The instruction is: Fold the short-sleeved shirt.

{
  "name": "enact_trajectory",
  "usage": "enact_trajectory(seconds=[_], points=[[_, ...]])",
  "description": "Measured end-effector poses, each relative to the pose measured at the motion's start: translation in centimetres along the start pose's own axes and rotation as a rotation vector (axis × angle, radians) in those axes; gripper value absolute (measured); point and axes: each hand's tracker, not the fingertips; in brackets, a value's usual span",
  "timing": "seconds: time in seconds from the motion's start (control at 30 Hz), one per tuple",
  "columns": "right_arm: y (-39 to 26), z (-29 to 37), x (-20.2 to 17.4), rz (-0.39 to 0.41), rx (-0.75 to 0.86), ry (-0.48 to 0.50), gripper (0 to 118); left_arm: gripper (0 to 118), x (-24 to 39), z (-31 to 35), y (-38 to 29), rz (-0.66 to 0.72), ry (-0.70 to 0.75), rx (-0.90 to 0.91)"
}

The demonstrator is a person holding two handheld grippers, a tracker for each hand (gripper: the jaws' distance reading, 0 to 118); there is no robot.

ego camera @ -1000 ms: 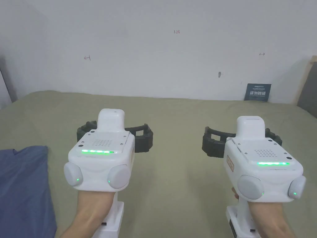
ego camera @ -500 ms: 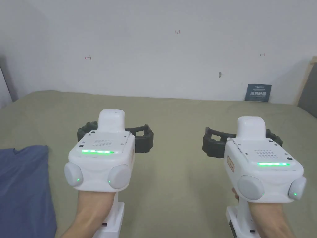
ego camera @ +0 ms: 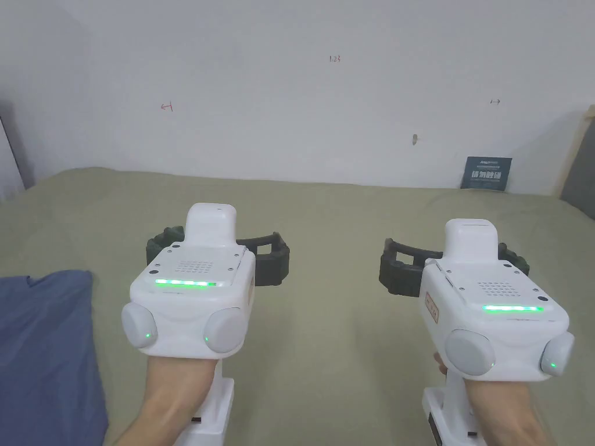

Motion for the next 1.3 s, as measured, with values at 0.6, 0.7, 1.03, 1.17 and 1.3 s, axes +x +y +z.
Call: enact_trajectory(seconds=[0.6, 0.7, 1.03, 1.17, 1.3], points=[[-0.14, -0.08, -0.21, 0.003, -0.001, 0.002, 118, 118, -0.14, 0.03, 0.08, 0.001, 0.004, -0.009], [-0.16, -0.09, -0.2, 0.001, -0.002, 0.0, 118, 118, -0.04, 0.03, 0.12, 0.003, -0.004, -0.013], [-0.16, 0.07, -0.12, 0.0, -0.001, 0.003, 118, 118, 0.23, 0.19, 0.04, 0.001, -0.003, -0.01], [-0.23, 0.15, -0.14, 0.0, -0.003, 0.004, 118, 118, 0.19, 0.32, 0.11, 0.002, -0.001, -0.006], [-0.16, 0.22, -0.15, 0.0, -0.001, 0.003, 118, 118, 0.13, 0.35, 0.16, 0.001, 0.0, -0.006]])
